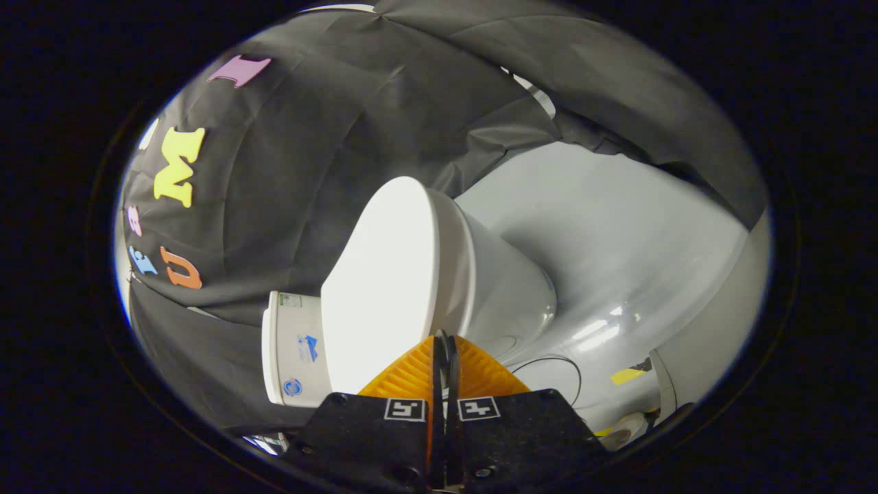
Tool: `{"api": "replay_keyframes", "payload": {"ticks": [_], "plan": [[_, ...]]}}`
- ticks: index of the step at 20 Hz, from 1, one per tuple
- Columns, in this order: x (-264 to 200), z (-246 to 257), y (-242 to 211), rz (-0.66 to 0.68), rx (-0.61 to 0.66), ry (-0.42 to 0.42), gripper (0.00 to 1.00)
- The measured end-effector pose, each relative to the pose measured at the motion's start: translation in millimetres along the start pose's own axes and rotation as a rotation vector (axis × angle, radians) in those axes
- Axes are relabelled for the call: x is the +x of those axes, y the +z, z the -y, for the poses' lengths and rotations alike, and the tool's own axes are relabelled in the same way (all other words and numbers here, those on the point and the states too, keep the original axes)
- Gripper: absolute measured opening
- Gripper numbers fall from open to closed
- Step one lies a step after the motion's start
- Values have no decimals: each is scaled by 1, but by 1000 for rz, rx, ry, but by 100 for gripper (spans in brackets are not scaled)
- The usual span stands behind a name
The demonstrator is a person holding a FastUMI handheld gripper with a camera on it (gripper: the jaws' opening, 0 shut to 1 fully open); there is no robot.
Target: Open the toilet lid.
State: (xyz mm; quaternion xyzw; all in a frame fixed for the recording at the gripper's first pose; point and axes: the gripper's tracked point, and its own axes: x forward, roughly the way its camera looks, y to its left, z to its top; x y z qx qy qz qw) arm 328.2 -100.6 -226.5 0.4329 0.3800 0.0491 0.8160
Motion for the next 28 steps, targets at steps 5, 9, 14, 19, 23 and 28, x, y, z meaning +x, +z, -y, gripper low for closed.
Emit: {"api": "replay_keyframes", "payload": {"ticks": [5,9,14,19,23,28], "plan": [[-16,-24,3,9,-65,-6,4],[-26,-47,8,33,-84,0,4],[-47,-76,10,52,-120,40,4],[-60,-118,5,59,-195,76,4],[-70,-143,-3,63,-247,91,4],[-74,-161,-8,65,-273,80,4]]}}
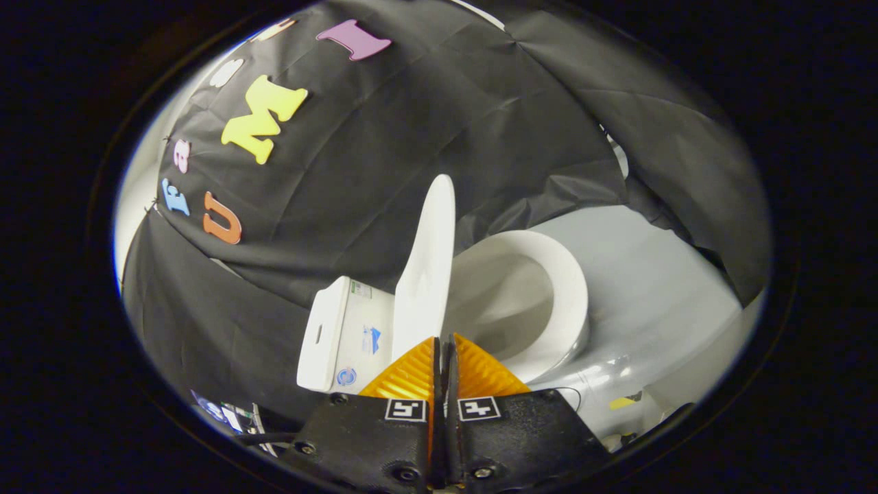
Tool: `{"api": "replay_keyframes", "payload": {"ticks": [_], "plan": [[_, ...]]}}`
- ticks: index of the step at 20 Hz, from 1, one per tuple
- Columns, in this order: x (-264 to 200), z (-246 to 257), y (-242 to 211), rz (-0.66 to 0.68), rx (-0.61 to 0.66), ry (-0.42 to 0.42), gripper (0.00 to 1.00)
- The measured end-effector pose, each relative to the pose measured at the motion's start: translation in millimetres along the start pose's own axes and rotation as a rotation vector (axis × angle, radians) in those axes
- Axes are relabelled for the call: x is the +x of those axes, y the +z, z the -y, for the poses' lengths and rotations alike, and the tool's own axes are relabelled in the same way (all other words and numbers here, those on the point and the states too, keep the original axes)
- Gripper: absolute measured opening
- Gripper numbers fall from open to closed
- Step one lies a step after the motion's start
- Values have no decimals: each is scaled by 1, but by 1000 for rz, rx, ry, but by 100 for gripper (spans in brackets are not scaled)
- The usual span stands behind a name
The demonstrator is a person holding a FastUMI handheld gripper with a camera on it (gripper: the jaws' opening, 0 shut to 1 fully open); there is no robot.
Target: Open the toilet lid.
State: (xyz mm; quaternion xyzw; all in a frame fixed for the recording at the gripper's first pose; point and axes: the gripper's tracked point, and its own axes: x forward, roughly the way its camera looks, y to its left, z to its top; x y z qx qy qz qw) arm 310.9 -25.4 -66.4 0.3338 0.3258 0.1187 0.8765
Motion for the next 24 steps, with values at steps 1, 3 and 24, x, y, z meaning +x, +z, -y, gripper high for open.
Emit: {"api": "replay_keyframes", "payload": {"ticks": [1,3,24], "plan": [[-1,-2,0,-1,-4,-4,4],[-2,-13,0,-3,-6,-6,4],[-14,-93,-4,-32,-147,-53,6]]}}
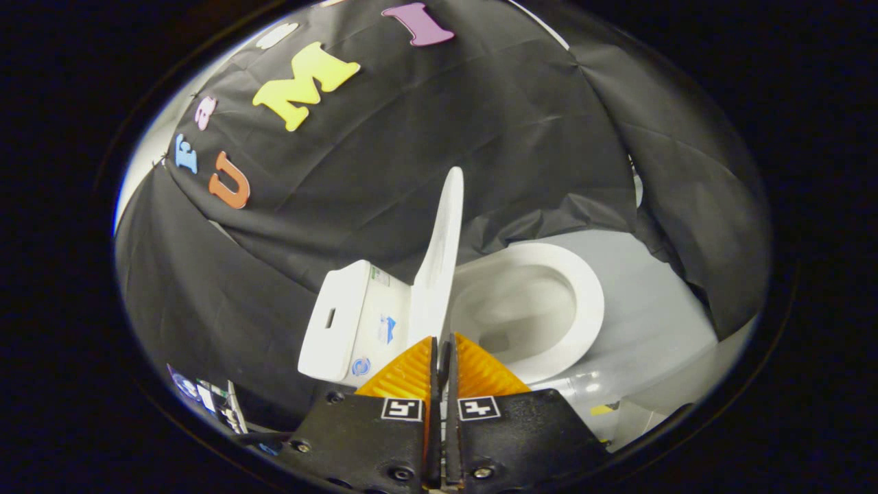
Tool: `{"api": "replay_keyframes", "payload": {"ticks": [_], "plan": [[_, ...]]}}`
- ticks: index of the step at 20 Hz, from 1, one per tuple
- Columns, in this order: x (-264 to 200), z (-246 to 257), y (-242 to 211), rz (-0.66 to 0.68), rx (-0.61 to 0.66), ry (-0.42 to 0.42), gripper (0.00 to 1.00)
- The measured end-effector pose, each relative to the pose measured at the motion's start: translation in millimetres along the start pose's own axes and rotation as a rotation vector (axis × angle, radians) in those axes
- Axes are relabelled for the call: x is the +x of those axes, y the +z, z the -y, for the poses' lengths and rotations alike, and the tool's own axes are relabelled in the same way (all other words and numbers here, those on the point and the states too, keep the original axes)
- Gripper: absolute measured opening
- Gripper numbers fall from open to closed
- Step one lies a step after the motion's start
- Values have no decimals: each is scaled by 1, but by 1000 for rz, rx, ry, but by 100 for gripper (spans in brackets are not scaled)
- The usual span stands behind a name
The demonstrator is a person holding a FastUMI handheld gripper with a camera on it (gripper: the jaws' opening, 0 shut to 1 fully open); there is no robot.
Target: Open the toilet lid.
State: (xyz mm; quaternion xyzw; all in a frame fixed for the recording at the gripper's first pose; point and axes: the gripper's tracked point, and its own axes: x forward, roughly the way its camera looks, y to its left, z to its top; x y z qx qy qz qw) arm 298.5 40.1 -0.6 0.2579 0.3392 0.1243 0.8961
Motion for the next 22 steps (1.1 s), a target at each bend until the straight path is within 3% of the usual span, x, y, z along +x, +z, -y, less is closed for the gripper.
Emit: {"api": "replay_keyframes", "payload": {"ticks": [22], "plan": [[0,-89,1,19,-137,-22,6]]}}
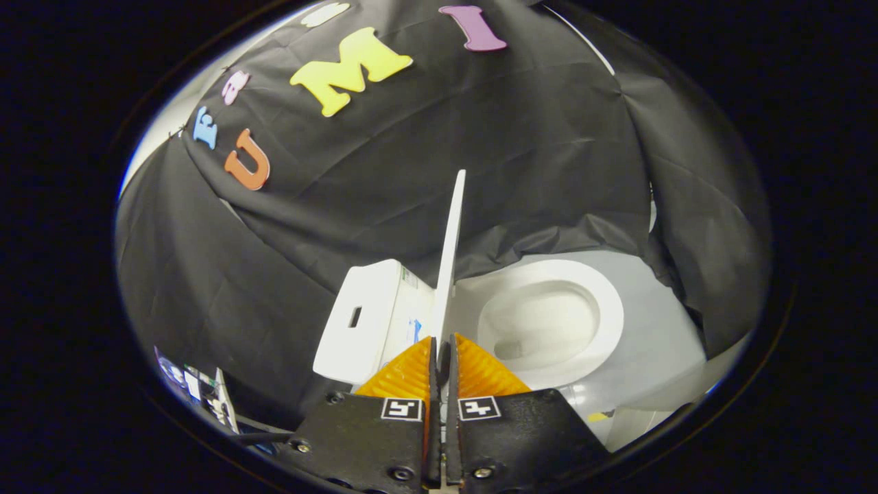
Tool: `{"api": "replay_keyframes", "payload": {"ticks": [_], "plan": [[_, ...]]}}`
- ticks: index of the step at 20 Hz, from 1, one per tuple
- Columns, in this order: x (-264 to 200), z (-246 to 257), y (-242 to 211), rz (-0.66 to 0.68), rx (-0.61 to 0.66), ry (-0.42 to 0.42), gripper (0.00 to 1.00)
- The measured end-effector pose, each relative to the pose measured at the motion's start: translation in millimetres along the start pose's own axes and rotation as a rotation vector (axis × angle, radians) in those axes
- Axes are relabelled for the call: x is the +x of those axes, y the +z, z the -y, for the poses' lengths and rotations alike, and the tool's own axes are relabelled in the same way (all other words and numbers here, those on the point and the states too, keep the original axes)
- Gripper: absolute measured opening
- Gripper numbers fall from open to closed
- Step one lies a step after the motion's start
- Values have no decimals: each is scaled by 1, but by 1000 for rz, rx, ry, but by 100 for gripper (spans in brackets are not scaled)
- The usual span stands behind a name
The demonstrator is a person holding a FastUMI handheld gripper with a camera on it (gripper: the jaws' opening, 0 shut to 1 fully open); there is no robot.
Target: Open the toilet lid.
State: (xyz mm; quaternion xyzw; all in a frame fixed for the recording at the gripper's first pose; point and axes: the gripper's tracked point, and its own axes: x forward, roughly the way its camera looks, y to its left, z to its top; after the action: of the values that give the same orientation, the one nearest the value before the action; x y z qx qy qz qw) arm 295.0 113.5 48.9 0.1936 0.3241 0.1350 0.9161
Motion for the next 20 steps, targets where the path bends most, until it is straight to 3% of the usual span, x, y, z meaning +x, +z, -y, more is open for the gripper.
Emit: {"api": "replay_keyframes", "payload": {"ticks": [20], "plan": [[14,-96,-7,-11,-188,-31,6]]}}
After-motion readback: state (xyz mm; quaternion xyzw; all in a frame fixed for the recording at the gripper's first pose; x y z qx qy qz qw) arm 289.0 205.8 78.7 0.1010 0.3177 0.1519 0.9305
